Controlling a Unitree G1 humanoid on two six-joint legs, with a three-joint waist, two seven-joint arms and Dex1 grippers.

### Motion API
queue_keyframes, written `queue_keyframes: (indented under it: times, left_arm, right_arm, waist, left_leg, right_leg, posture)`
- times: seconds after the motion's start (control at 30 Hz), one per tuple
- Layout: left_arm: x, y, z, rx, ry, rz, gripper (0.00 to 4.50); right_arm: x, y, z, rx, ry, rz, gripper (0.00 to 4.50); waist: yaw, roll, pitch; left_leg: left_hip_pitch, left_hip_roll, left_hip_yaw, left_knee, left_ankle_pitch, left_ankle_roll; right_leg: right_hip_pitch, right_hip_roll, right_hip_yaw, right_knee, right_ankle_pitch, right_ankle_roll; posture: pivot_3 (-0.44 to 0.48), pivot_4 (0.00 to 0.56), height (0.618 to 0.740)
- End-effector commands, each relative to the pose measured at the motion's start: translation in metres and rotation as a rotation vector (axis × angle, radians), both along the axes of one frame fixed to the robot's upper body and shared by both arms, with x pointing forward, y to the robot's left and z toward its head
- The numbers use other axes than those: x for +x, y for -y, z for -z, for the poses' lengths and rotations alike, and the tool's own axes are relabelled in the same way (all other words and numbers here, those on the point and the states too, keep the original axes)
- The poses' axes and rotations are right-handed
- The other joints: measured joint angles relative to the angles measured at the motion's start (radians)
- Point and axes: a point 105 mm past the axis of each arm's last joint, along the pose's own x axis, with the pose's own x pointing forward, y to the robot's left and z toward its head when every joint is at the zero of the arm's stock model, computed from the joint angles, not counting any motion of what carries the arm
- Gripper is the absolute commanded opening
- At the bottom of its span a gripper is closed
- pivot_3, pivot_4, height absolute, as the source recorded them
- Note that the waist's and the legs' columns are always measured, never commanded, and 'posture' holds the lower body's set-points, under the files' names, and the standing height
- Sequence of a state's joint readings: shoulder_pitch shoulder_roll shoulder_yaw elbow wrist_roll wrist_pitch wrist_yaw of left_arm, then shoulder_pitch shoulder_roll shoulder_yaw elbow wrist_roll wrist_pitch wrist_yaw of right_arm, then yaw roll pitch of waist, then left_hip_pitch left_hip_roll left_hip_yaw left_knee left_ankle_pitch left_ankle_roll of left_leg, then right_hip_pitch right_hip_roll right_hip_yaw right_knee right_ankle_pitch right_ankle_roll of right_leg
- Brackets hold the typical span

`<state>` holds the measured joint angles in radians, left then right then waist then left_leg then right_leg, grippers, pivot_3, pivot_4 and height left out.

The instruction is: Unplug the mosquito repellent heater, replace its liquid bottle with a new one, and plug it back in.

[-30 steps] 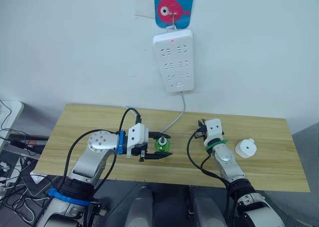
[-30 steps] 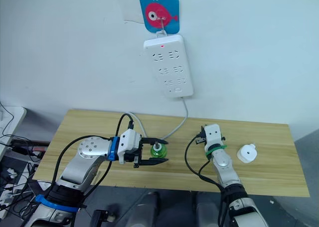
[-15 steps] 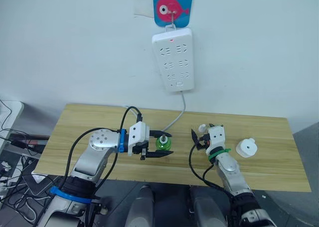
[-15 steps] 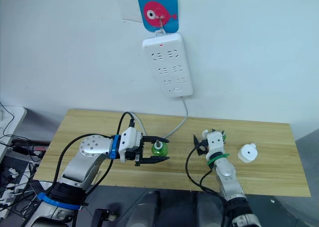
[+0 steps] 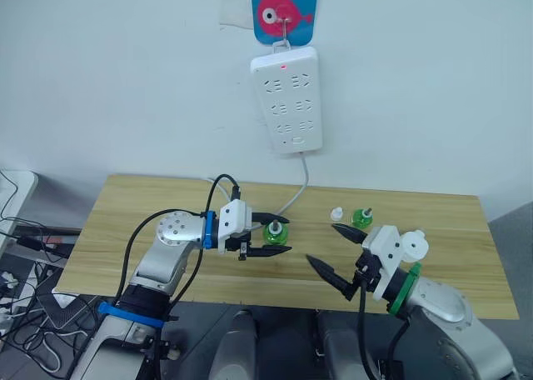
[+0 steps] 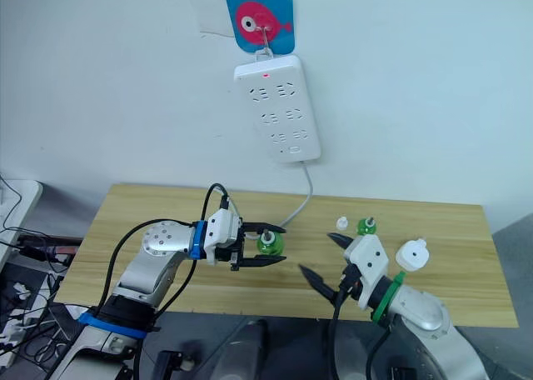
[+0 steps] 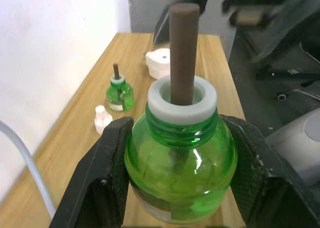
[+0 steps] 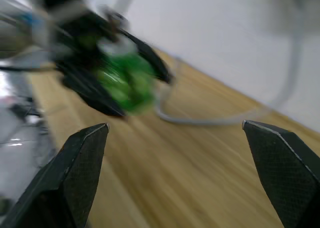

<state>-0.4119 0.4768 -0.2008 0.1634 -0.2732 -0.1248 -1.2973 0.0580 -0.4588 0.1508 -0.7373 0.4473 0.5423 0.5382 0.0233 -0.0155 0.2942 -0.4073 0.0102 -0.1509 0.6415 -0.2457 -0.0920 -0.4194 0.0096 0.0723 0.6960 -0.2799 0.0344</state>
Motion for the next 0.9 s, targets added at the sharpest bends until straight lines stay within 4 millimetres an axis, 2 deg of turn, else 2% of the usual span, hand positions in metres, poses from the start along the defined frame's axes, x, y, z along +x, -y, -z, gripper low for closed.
queue_keyframes:
  times: [0.03,0.13,0.23,0.5,0.6,0.77,0.8,0.9]
  left_arm:
    - [0.000,0.005,-0.005,-0.010,0.039,0.037,2.29]
    - [0.001,0.007,-0.007,-0.015,0.043,0.043,2.29]
    - [0.001,0.008,-0.008,-0.016,0.046,0.046,2.29]
    - [-0.002,0.011,-0.010,-0.022,0.046,0.062,2.29]
    - [-0.001,0.011,-0.011,-0.024,0.047,0.061,2.29]
    - [-0.003,0.010,-0.011,-0.025,0.046,0.062,2.29]
    - [-0.003,0.011,-0.011,-0.026,0.046,0.062,2.29]
    - [-0.003,0.012,-0.011,-0.030,0.047,0.064,2.29]
  right_arm:
    - [-0.001,-0.016,-0.021,0.053,0.022,-0.040,4.47]
    - [0.000,-0.031,-0.025,0.056,0.028,-0.074,4.47]
    - [0.008,-0.041,-0.020,0.039,0.040,-0.068,4.47]
    - [0.018,-0.046,-0.015,0.002,0.074,-0.057,4.47]
    - [0.017,-0.044,-0.009,-0.033,0.076,-0.062,4.00]
    - [0.014,-0.045,-0.001,-0.069,0.071,-0.073,2.26]
    - [0.014,-0.045,0.001,-0.078,0.067,-0.071,1.80]
    - [0.017,-0.045,0.002,-0.088,0.068,-0.061,0.94]
  waist:
    - [0.002,0.000,0.000]
    - [0.002,-0.001,0.000]
    - [0.002,-0.001,0.000]
    - [0.003,-0.001,-0.001]
    - [0.003,-0.001,-0.001]
    - [0.003,-0.001,-0.001]
    - [0.003,-0.001,-0.001]
    - [0.003,-0.001,-0.001]
  left_leg:
    - [0.000,0.000,0.000,0.000,0.000,0.000]
    - [-0.001,-0.001,-0.001,0.000,0.000,0.000]
    - [-0.003,-0.001,-0.002,0.000,0.000,0.000]
    - [-0.003,-0.001,-0.003,0.000,0.000,0.000]
    - [-0.003,-0.001,-0.003,0.000,0.000,0.000]
    - [-0.003,-0.001,-0.003,0.000,0.000,0.000]
    - [-0.003,-0.001,-0.003,0.000,0.000,0.000]
    - [-0.002,-0.001,-0.004,0.000,0.000,0.000]
  right_leg:
    - [0.000,0.000,0.000,0.000,0.000,0.000]
    - [-0.001,-0.001,-0.001,-0.001,0.000,0.000]
    - [-0.001,-0.001,-0.002,-0.002,0.000,0.000]
    - [-0.001,-0.001,-0.003,-0.002,0.000,-0.001]
    - [-0.001,-0.001,-0.003,-0.002,0.000,0.000]
    - [-0.001,-0.001,-0.003,-0.002,0.000,-0.001]
    - [-0.001,-0.001,-0.003,-0.002,0.000,-0.001]
    - [-0.001,-0.001,-0.004,-0.002,0.000,-0.001]
  posture:
    - [0.224,0.283,0.740]
    - [0.228,0.276,0.740]
    - [0.230,0.273,0.740]
    - [0.237,0.262,0.740]
    - [0.239,0.262,0.740]
    - [0.240,0.260,0.740]
    - [0.240,0.260,0.740]
    - [0.241,0.257,0.740]
